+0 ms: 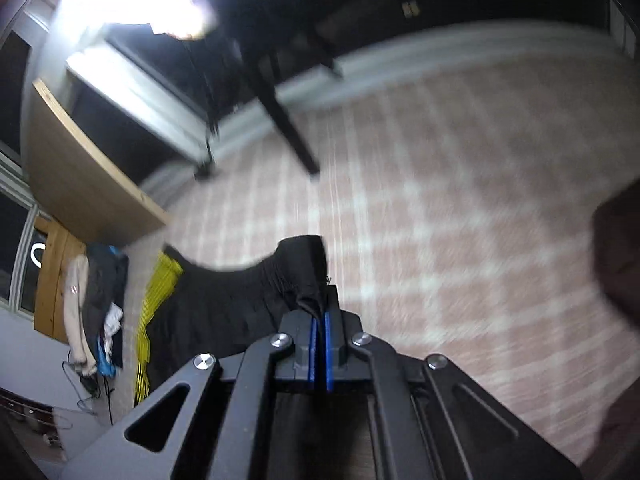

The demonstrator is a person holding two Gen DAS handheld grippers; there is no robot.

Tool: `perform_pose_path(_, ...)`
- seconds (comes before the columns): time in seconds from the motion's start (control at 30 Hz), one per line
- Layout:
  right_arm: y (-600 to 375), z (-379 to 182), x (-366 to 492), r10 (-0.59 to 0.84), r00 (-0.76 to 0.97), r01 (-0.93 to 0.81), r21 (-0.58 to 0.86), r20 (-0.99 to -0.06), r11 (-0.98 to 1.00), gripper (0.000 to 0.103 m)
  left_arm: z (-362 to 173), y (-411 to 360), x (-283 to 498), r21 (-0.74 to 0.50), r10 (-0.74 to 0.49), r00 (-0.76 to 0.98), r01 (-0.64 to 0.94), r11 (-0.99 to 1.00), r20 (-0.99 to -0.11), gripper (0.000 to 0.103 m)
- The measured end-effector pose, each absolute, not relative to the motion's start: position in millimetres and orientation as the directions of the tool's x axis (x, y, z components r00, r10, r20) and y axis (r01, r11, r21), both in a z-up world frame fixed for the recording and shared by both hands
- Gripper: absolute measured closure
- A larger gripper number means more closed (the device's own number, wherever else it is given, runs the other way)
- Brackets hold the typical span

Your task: Fold clothes

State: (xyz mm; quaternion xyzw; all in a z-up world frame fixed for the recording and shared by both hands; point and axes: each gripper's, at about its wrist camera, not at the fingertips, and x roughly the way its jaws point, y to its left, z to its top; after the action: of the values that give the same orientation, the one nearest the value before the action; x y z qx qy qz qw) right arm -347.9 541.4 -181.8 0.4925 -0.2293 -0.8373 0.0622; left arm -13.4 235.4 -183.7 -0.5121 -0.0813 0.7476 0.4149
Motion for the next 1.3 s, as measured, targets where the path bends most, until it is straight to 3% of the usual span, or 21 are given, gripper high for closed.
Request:
perform_pose_path(0.2, 489, -161, -363, -0.281, -0.502, -0.091, 0.373, -0.818, -0.923, 0.1, -170, 226, -24, -0.57, 0.747, -0.131, -0.565, -0.597, -0.652, 0.102)
perform_pose_path(0.6, 320, -148, -407, -0.245, -0.468, 0.006, 0.274, -0.849, -0.962, 0.101, -190, -3, -44, -0.603, 0.671, -0.337, -0.296, -0.741, -0.66, 0.103)
perform_pose_path(0.8, 265, -181, -431, -0.166, -0.427, -0.023, 0.194, -0.889, -0.981, 0.1, -224, -53, -55, -0.603, 0.65, -0.308, -0.242, -0.76, -0.695, 0.103)
perform_pose_path(0.93, 230, -205, -447, -0.11, -0.396, -0.044, 0.138, -0.912, -0.989, 0.1, -241, -48, -62, -0.603, 0.649, -0.241, -0.243, -0.76, -0.721, 0.103)
perform_pose_path(0.97, 228, -208, -449, -0.102, -0.39, -0.052, 0.132, -0.915, -0.99, 0.1, -243, -42, -63, -0.59, 0.64, -0.231, -0.251, -0.767, -0.733, 0.102)
perform_pose_path(1.03, 234, -209, -450, -0.092, -0.388, -0.072, 0.13, -0.917, -0.989, 0.1, -247, -27, -67, -0.566, 0.625, -0.213, -0.281, -0.775, -0.751, 0.082)
perform_pose_path(1.07, 238, -207, -449, -0.087, -0.391, -0.077, 0.126, -0.916, -0.989, 0.1, -248, -20, -68, -0.545, 0.611, -0.213, -0.299, -0.784, -0.762, 0.079)
perform_pose_path(1.3, 256, -188, -437, -0.055, -0.408, -0.032, 0.075, -0.911, -0.997, 0.1, -260, 20, -67, -0.453, 0.549, -0.191, -0.385, -0.804, -0.814, 0.072)
